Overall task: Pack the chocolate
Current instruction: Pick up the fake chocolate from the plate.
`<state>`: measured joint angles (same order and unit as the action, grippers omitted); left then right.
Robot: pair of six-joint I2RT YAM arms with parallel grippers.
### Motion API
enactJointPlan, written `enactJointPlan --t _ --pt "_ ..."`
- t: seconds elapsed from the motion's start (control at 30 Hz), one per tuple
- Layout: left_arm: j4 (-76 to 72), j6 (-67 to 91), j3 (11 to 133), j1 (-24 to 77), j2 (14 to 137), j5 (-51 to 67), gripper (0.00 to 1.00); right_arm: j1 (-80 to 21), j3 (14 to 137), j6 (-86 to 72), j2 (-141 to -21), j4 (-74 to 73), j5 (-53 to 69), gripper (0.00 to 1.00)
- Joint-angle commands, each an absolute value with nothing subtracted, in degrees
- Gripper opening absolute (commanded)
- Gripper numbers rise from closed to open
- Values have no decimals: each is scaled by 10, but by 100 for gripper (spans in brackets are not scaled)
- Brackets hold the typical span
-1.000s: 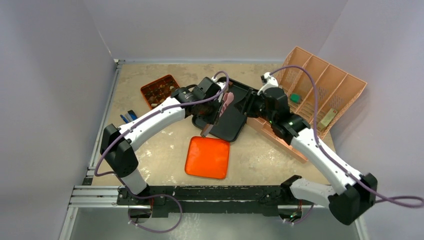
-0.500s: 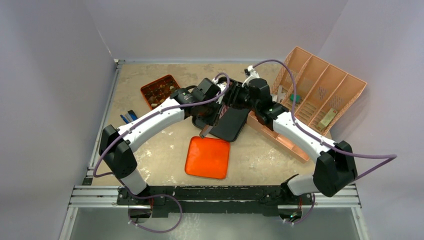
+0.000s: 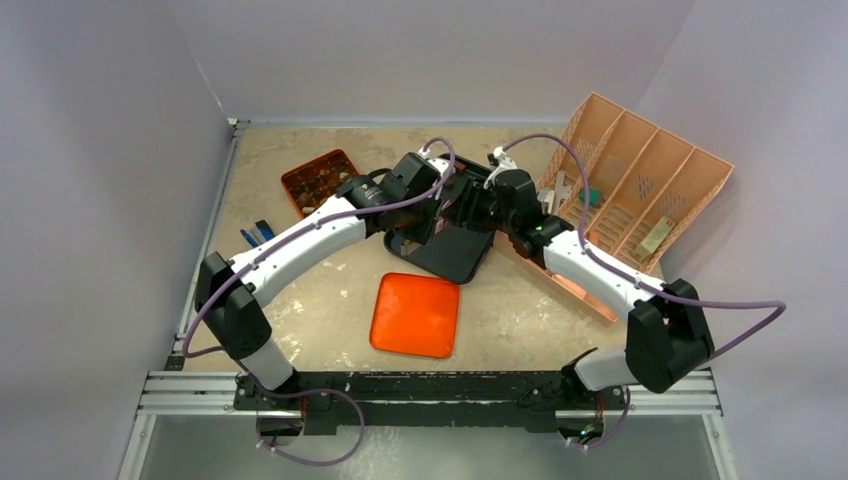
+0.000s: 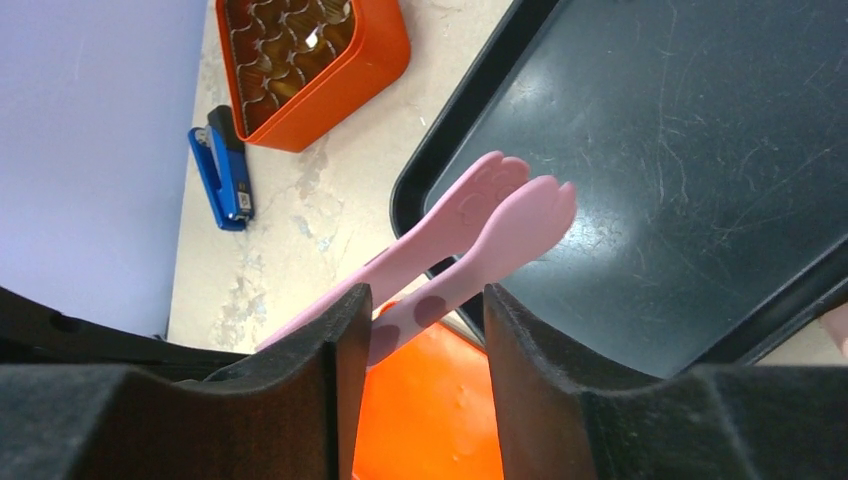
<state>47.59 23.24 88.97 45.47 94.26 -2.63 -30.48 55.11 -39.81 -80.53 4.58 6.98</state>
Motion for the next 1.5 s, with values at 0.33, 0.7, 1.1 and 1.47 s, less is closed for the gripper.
enactJointPlan --t 0.33,0.7,1.1,1.47 --pt "535 247 1064 456 1026 -171 32 -307 559 -334 -606 -120 -30 76" --pt "545 240 1239 428 1209 -170 33 -307 564 -301 -455 -219 -98 96" --pt "492 261 1284 394 1310 -113 34 -307 587 -279 -432 -247 -127 99" --pt "483 255 1303 373 1346 -80 36 -307 598 -280 -428 -247 -116 99"
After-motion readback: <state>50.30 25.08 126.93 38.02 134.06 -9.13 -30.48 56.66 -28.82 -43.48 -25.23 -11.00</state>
